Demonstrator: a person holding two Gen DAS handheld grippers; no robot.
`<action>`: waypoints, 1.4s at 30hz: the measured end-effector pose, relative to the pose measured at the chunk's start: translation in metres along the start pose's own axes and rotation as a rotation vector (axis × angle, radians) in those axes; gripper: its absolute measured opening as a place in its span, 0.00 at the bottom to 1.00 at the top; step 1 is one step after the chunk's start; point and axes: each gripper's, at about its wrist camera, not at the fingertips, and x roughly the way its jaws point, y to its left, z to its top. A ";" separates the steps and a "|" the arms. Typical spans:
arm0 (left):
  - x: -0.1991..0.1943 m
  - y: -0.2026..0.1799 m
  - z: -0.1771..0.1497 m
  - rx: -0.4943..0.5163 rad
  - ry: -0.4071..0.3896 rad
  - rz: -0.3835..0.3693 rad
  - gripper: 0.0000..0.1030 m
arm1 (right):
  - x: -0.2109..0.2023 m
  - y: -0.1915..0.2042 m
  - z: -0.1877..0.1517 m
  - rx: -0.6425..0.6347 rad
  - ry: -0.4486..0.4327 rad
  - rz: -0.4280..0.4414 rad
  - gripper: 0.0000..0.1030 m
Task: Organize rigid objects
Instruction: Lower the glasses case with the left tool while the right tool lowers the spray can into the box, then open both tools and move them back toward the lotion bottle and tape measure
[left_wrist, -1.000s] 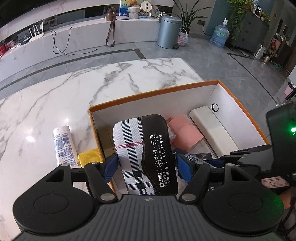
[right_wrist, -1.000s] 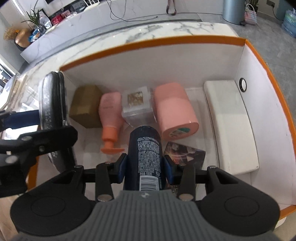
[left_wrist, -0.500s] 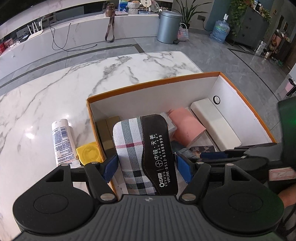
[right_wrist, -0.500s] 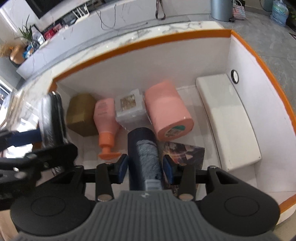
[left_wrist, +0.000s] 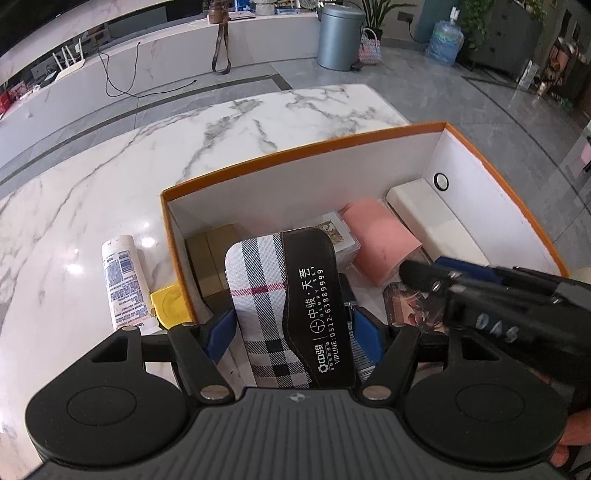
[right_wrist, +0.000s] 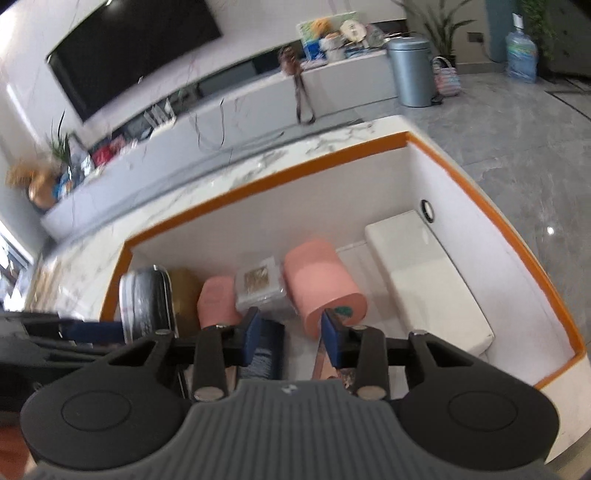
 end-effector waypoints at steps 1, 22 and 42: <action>0.001 -0.002 0.000 0.008 0.004 0.006 0.77 | 0.001 -0.005 0.001 0.020 -0.010 0.010 0.38; 0.039 -0.045 -0.015 0.277 0.172 0.167 0.74 | 0.010 -0.013 -0.004 0.037 -0.008 0.063 0.43; -0.020 -0.001 -0.015 0.026 -0.096 -0.034 0.77 | 0.010 -0.015 -0.005 0.060 0.005 0.045 0.47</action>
